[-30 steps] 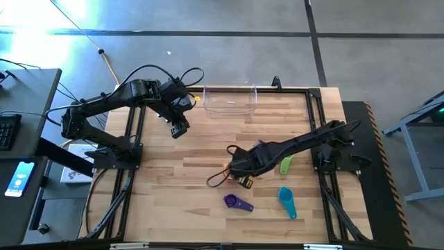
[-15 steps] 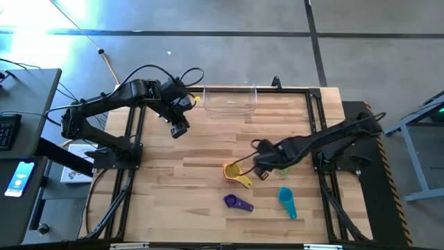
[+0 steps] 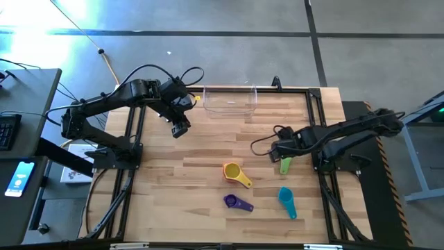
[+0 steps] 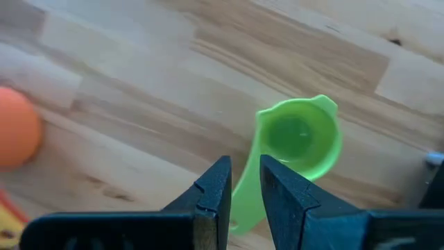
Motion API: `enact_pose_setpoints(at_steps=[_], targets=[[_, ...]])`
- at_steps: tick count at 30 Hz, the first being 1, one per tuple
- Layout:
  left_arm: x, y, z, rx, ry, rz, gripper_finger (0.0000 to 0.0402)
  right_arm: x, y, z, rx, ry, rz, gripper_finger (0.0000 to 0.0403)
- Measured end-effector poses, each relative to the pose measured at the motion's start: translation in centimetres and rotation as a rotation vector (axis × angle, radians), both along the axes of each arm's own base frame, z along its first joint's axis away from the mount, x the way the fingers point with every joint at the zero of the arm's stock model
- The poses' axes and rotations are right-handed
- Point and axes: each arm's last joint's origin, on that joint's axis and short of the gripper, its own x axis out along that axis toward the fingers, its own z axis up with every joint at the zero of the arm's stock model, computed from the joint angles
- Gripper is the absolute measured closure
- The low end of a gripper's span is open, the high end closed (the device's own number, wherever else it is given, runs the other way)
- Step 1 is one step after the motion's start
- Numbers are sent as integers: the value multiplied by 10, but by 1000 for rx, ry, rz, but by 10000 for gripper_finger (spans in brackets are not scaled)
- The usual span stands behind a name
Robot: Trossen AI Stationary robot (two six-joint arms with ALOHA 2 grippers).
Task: Nest measuring cups in basket
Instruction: Stack the green measuring cup on top of the yellow measuring cup
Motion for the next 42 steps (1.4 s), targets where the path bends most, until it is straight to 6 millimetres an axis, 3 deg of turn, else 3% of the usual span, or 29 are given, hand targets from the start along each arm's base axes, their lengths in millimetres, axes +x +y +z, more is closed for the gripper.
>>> enact_pose_setpoints(at_steps=[11,21,42], targets=[[0,0,0,0,1,1,353,-2,-15,-27,55,3,-6,330],[0,0,0,-13,2,24,353,-3,-20,-36,52,6,6,281],[0,2,0,32,22,94,353,15,-22,-72,40,196,77,280]])
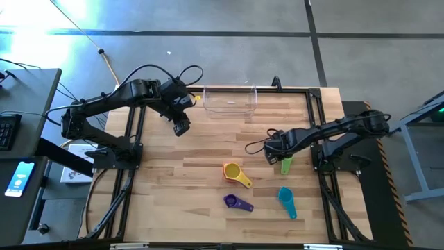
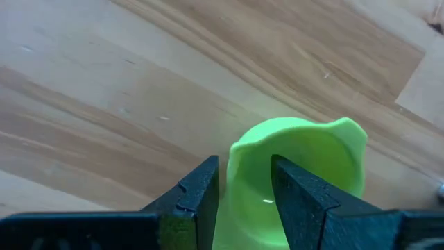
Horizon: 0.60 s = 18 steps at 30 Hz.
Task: Nest measuring cups in basket
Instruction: Stack the green measuring cup on top of the yellow measuring cup
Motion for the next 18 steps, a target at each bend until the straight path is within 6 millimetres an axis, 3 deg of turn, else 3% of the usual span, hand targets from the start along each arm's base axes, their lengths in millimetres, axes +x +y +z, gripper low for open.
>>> enact_pose_setpoints(at_steps=[4,10,18], targets=[[0,0,0,8,1,4,353,1,0,-1,5,2,-5,303],[0,2,0,49,14,28,353,1,0,-1,14,1,2,391],[0,2,0,51,11,27,353,1,2,-1,45,3,27,398]])
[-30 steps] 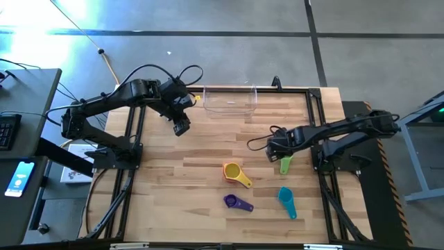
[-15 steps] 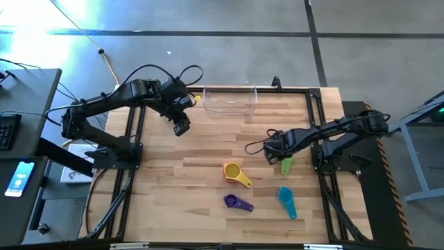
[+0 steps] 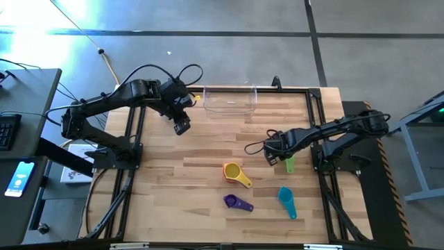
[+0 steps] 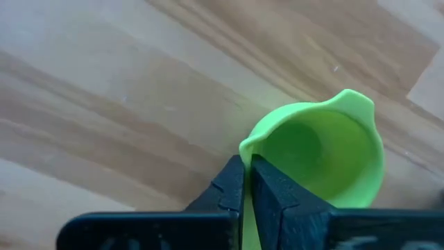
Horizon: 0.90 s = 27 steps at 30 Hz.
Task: Nest measuring cups in basket
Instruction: Stack the green measuring cup on top of the yellow measuring cup
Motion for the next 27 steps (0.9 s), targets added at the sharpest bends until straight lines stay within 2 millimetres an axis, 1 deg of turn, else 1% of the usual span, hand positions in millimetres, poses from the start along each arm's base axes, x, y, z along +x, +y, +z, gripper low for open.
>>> enact_pose_setpoints(at_steps=[3,6,12,18,23,27], targets=[[0,0,0,0,0,0,353,4,1,6,13,-13,12,399],[0,0,0,-1,0,0,353,14,1,17,4,-58,53,400],[0,0,0,-8,-1,13,353,36,1,50,-47,-176,132,401],[0,0,0,-9,-1,13,353,53,2,82,-100,-282,214,402],[0,0,0,-9,-1,13,353,63,10,105,-129,-359,319,402],[0,0,0,-10,-1,13,353,72,20,119,-148,-458,379,402]])
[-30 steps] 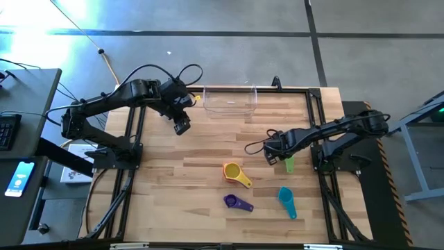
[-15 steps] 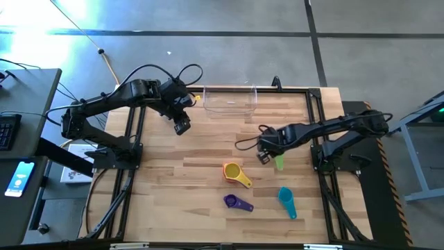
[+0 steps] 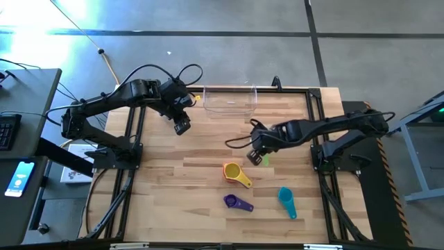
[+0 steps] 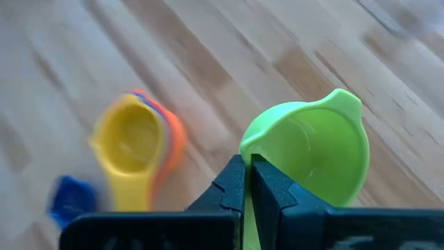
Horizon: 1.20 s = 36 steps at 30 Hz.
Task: Nest measuring cups in basket
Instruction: Stack the green measuring cup on top of the yellow measuring cup
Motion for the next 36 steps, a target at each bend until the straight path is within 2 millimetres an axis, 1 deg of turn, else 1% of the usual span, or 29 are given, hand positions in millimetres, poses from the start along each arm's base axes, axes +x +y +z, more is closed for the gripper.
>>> enact_pose_setpoints(at_steps=[6,15,22,29,36], targets=[[0,0,0,-12,0,-6,353,11,20,10,0,-150,76,402],[0,-1,0,-16,1,-8,353,21,50,8,-26,-228,297,403],[1,-3,0,-16,2,-17,353,33,62,2,-15,-284,349,403],[2,-5,0,-15,0,-29,353,49,71,-12,32,-321,335,403],[2,-8,0,-16,-1,-39,353,55,76,-23,55,-305,340,403]])
